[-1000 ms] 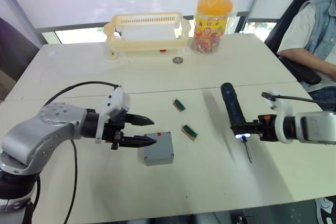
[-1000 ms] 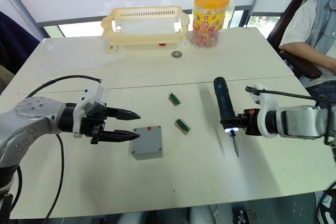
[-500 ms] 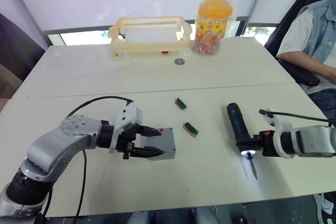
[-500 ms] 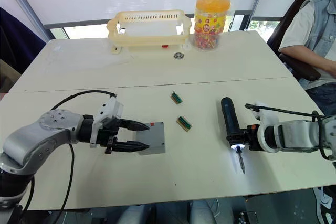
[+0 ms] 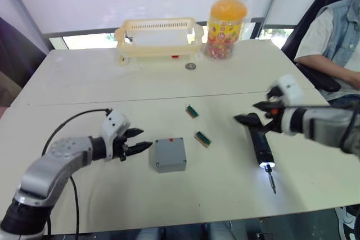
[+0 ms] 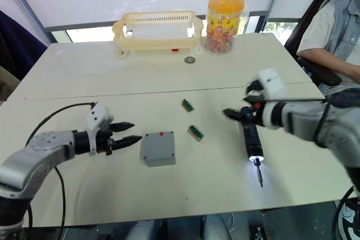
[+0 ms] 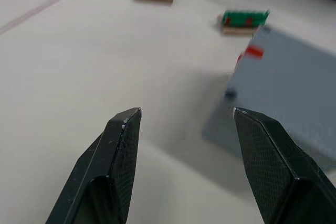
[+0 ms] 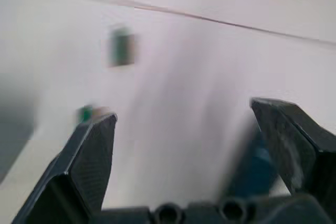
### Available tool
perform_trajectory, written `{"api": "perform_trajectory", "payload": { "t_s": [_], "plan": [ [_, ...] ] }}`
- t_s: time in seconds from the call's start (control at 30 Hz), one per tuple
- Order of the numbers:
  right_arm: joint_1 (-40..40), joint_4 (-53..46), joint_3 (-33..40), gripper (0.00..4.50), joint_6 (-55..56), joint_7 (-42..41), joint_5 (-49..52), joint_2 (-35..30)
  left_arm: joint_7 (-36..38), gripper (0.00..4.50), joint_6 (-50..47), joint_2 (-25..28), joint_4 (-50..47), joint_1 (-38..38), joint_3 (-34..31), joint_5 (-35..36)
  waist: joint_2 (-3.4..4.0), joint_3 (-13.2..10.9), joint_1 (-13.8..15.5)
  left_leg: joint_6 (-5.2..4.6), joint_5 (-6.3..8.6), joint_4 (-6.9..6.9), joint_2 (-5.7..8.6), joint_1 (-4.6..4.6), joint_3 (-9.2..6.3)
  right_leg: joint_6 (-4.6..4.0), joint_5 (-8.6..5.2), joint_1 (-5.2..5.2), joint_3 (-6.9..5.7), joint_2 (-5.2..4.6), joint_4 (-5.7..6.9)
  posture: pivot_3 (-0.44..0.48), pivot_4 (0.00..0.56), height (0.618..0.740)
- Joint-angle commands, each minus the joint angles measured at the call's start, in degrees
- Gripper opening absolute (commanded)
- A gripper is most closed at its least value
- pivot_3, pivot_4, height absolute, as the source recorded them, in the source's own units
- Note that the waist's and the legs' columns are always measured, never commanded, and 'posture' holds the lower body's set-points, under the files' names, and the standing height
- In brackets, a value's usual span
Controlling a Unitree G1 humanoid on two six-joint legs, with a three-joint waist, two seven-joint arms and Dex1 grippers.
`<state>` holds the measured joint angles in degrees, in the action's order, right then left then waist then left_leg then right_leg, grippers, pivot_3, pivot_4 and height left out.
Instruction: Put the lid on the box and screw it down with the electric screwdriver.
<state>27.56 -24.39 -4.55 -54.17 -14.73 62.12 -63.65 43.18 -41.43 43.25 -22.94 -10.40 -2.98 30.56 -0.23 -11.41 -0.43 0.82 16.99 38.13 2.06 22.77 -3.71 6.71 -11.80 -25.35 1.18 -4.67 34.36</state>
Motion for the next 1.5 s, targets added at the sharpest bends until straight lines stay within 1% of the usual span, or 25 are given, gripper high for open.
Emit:
{"api": "perform_trajectory", "payload": {
  "t_s": [0.03, 0.17, 0.23, 0.33, 0.47, 0.6, 0.73, 0.97, 1.1, 1.13, 1.23, 1.33, 1.4, 1.5],
  "plan": [
    [-3.5, -6.4, -6.0, 4.44, 6.7, -5.4, -10.7, 5.1, -4.1, 2.87, 0.3, -1.9, -3.1, 2.5, -2.1, -1.0, -0.02, 0.0, 0.2, 0.0, 0.0, 0.0, 0.01, 0.03, 0.0, 0.02, 0.01, 0.0, 0.01, -0.04, -0.02, 0.0, 0.15, 0.74],
    [-5.2, -6.1, -12.8, 4.44, 13.8, -8.6, -25.5, 8.3, -8.4, 2.87, 1.1, -4.7, -3.4, 4.4, -1.3, -3.3, -0.02, 0.0, 0.5, 0.1, -0.06, 0.14, 0.18, 0.03, 0.06, 0.1, 0.08, -0.01, 0.16, -0.3, -0.02, 0.0, 0.15, 0.74],
    [-5.2, -5.2, -14.6, 4.44, 15.9, -9.9, -30.4, 9.9, -9.1, 2.87, 1.4, -5.5, -3.7, 5.0, -0.5, -4.2, -0.06, 0.0, 0.7, 0.15, -0.1, 0.16, 0.21, -0.11, 0.11, 0.02, 0.15, 0.14, 0.22, -0.31, -0.11, 0.0, 0.15, 0.74],
    [-4.6, -4.1, -15.3, 4.44, 16.4, -10.9, -34.1, 13.6, -9.9, 2.87, 1.8, -6.6, -3.3, 4.9, 1.3, -5.7, -0.1, 0.1, 0.7, 0.17, -0.11, 0.14, 0.17, -0.45, 0.17, -0.1, 0.11, 0.48, 0.17, -0.19, -0.11, 0.0, 0.15, 0.74],
    [-4.0, -3.8, -17.5, 4.44, 16.6, -12.6, -39.2, 17.8, -9.7, 2.87, 3.0, -8.0, -1.7, 3.0, 4.8, -8.1, -0.1, 0.1, 0.9, 0.2, -0.13, 0.12, 0.14, -0.45, 0.14, -0.04, 0.19, 0.45, 0.16, -0.02, -0.06, 0.0, 0.15, 0.74],
    [-4.1, -5.1, -20.1, 4.44, 18.1, -14.8, -45.1, 18.9, -9.7, 2.87, 5.4, -8.7, 2.0, -0.5, 7.6, -11.7, -0.1, 0.1, 1.0, 0.23, -0.14, 0.12, 0.16, -0.44, 0.14, -0.08, 0.23, 0.45, 0.14, -0.03, -0.06, 0.0, 0.15, 0.74],
    [-4.8, -7.5, -18.7, 4.44, 14.7, -15.8, -44.4, 21.4, -8.4, 2.87, 8.6, -9.4, 6.2, -3.8, 9.2, -14.0, -0.11, 0.1, 1.0, 0.23, -0.14, 0.12, 0.17, -0.45, 0.14, -0.08, 0.24, 0.44, 0.13, -0.02, -0.05, 0.0, 0.15, 0.74],
    [-5.0, -12.9, -17.9, 4.44, 7.6, -16.3, -43.8, 24.3, -5.2, 2.87, 15.3, -12.4, 15.7, -10.3, 12.1, -17.3, -0.13, 0.1, 1.0, 0.23, -0.15, 0.12, 0.18, -0.45, 0.14, -0.07, 0.26, 0.44, 0.12, -0.02, -0.02, 0.0, 0.15, 0.74],
    [-6.2, -16.5, -16.8, 4.44, 3.8, -16.5, -43.7, 23.2, -4.8, 2.87, 18.9, -13.8, 21.5, -13.4, 12.3, -19.5, -0.15, 0.1, 1.0, 0.23, -0.15, 0.13, 0.19, -0.45, 0.13, -0.07, 0.26, 0.42, 0.11, -0.03, 0.03, 0.0, 0.15, 0.74],
    [-6.7, -17.2, -14.9, 4.44, 3.4, -17.5, -42.9, 22.1, -4.9, 2.87, 19.2, -13.6, 21.8, -13.5, 11.6, -19.7, -0.16, 0.1, 1.0, 0.23, -0.15, 0.13, 0.19, -0.45, 0.13, -0.07, 0.26, 0.42, 0.11, -0.03, 0.03, 0.0, 0.15, 0.74],
    [-7.4, -17.2, -8.0, 4.44, 3.3, -21.5, -39.5, 19.0, -5.2, 2.87, 18.6, -12.5, 21.2, -12.5, 8.9, -19.2, -0.17, 0.1, 1.0, 0.23, -0.15, 0.13, 0.2, -0.45, 0.14, -0.07, 0.27, 0.43, 0.12, -0.05, 0.02, 0.0, 0.15, 0.74],
    [-5.6, -13.5, -2.3, 4.44, 6.1, -25.8, -36.8, 17.4, -5.6, 2.87, 14.4, -10.4, 16.9, -8.3, 4.1, -16.5, -0.18, 0.1, 0.4, 0.22, -0.14, 0.14, 0.17, -0.47, 0.16, -0.06, 0.28, 0.43, 0.12, -0.02, 0.03, 0.0, 0.15, 0.74],
    [-3.1, -10.1, -1.8, 4.44, 7.8, -26.9, -37.2, 18.1, -5.6, 2.87, 11.8, -9.3, 13.4, -4.4, 1.4, -14.8, -0.18, 0.1, -0.3, 0.22, -0.14, 0.12, 0.11, -0.53, 0.15, -0.06, 0.28, 0.43, 0.12, 0.01, 0.15, 0.0, 0.15, 0.74],
    [2.8, -1.7, -4.9, 4.44, 12.5, -27.1, -41.4, 21.1, -5.0, 2.87, 7.6, -7.6, 4.9, 4.2, -1.6, -12.0, -0.2, 0.1, -0.9, 0.22, -0.14, 0.07, 0.08, -0.6, 0.15, -0.06, 0.27, 0.4, 0.15, 0.03, 0.26, 0.0, 0.15, 0.74]
  ]
}}
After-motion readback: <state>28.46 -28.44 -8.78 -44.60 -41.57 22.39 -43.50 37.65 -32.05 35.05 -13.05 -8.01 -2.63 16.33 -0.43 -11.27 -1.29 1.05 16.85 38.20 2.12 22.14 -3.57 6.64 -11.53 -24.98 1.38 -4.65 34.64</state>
